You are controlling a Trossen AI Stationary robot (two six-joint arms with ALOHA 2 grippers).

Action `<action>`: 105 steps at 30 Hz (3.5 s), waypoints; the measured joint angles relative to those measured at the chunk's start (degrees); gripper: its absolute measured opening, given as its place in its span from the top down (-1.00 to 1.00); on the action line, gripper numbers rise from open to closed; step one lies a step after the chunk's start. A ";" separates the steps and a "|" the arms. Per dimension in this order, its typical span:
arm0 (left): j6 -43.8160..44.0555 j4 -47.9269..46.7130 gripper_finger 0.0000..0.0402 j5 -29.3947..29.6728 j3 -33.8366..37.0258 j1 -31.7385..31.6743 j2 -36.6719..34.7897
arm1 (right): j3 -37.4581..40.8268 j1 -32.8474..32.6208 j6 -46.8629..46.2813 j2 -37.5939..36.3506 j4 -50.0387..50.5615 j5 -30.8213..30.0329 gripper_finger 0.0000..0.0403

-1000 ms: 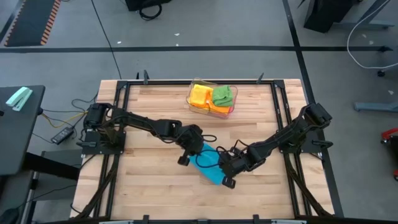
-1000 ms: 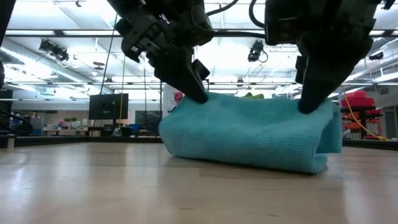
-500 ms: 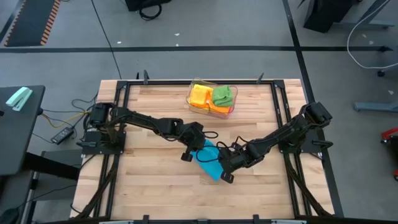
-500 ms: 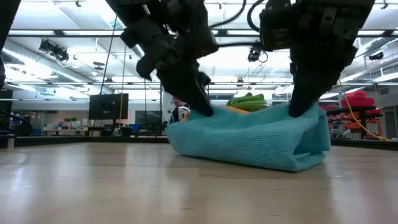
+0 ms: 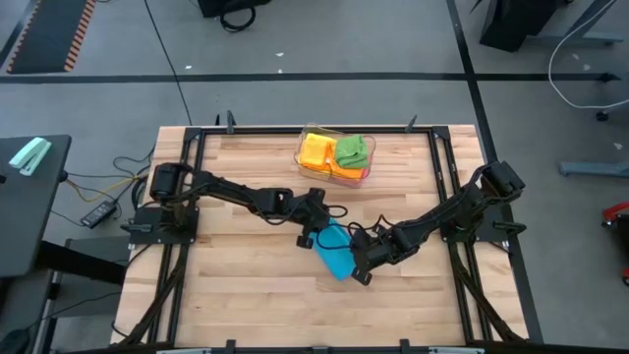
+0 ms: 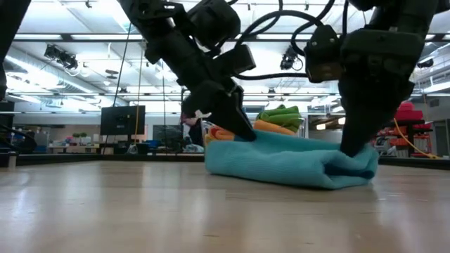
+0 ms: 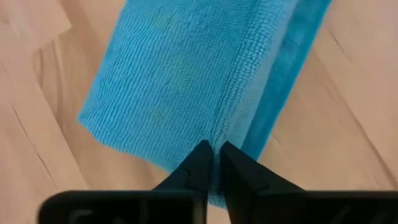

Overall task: Fold microfiber towels
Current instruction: Fold the blue microfiber cloth

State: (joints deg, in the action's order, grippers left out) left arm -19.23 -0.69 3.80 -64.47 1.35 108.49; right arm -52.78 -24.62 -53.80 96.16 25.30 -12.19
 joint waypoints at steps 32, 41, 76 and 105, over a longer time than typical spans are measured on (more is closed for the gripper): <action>-0.93 4.89 0.09 -5.45 0.04 -0.88 1.28 | -11.02 0.11 -4.72 -0.02 21.38 1.87 0.41; -0.19 1.50 0.12 -6.10 0.04 3.12 1.24 | -8.64 -2.82 12.73 -0.02 5.60 -10.03 0.41; 13.06 -3.80 0.14 -3.83 0.02 12.73 -1.75 | 0.43 -13.25 59.29 8.09 -11.03 -23.25 -0.01; 13.03 0.63 0.13 -3.93 0.02 14.44 -1.37 | 4.30 -12.09 55.91 7.65 -18.57 -15.24 0.96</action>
State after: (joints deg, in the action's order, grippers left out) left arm -6.20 -0.06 -0.13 -64.45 15.78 107.12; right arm -48.49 -36.71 2.11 103.80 6.72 -27.43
